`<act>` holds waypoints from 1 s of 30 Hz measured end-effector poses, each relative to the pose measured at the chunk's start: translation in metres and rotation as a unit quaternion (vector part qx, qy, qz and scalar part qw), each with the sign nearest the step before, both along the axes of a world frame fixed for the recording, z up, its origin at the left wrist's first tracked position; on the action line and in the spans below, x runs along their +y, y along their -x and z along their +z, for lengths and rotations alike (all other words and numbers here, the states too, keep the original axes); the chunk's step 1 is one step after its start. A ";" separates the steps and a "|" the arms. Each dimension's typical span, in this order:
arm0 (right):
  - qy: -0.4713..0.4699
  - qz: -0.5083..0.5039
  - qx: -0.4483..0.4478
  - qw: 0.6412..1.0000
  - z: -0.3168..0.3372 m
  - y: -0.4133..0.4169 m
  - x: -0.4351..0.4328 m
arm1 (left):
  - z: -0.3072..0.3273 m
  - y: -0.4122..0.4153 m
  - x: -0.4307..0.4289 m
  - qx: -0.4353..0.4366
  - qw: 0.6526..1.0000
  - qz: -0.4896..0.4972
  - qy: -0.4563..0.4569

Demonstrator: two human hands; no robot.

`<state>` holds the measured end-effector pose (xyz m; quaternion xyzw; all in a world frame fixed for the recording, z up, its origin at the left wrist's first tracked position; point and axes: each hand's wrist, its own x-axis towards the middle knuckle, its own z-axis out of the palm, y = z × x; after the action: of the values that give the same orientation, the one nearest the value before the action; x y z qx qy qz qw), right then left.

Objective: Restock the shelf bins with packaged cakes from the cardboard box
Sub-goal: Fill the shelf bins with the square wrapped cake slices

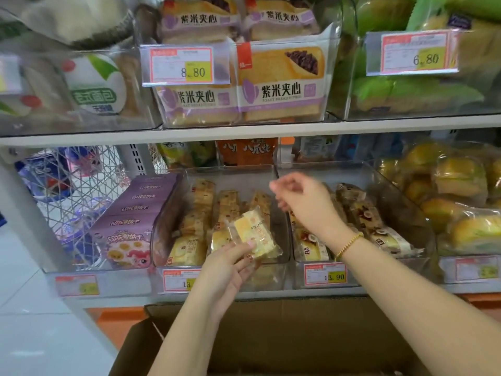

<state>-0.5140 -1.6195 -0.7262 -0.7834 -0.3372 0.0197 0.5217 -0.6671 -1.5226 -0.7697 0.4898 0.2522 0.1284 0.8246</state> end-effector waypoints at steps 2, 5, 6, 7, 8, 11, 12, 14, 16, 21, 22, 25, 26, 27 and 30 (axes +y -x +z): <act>0.096 0.060 0.018 0.993 -0.003 0.021 -0.004 | 0.002 0.006 0.001 0.000 0.999 -0.008 -0.037; 0.169 0.160 0.007 0.972 0.003 0.033 -0.008 | 0.006 0.019 0.006 0.021 0.986 -0.013 -0.163; 0.168 0.183 0.002 0.969 0.006 0.036 -0.011 | 0.008 0.023 0.007 0.022 0.980 -0.015 -0.195; 0.157 0.196 -0.007 0.968 0.009 0.038 -0.014 | 0.010 0.028 0.009 0.020 0.975 -0.016 -0.220; 0.138 0.201 -0.023 0.970 0.011 0.041 -0.018 | 0.011 0.032 0.011 0.014 0.972 -0.015 -0.234; 0.051 0.184 -0.077 0.979 0.010 0.053 -0.025 | 0.015 0.042 0.015 0.012 0.986 -0.010 -0.167; 0.034 0.172 -0.069 0.982 0.009 0.057 -0.026 | 0.017 0.044 0.015 0.004 0.991 -0.028 -0.132; 0.024 0.147 -0.019 0.989 0.007 0.061 -0.026 | 0.021 0.047 0.012 -0.006 0.990 -0.058 -0.128; 0.011 0.140 0.055 0.989 0.002 0.063 -0.022 | 0.022 0.047 0.008 -0.007 0.986 -0.058 -0.157; 0.056 0.137 0.135 0.980 -0.010 0.076 -0.007 | 0.023 0.044 0.013 -0.011 0.989 0.013 -0.149; 0.058 0.134 0.144 0.979 -0.008 0.077 -0.003 | 0.024 0.043 0.016 -0.004 0.984 0.021 -0.174; 0.052 0.121 0.204 0.970 -0.003 0.061 0.021 | 0.018 0.041 0.033 0.066 0.924 0.078 -0.370; 0.047 0.109 0.237 0.964 -0.003 0.051 0.032 | 0.013 0.041 0.040 0.104 0.883 0.101 -0.447; 0.043 0.089 0.274 0.957 -0.004 0.038 0.046 | 0.007 0.042 0.047 0.133 0.846 0.117 -0.503; 0.030 0.042 0.316 0.947 -0.007 0.008 0.084 | -0.009 0.047 0.058 0.160 0.795 0.108 -0.574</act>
<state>-0.5220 -1.5351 -0.7330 -0.7374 -0.1867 0.2984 0.5765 -0.7145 -1.4642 -0.7788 0.8567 0.3120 0.2574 0.3201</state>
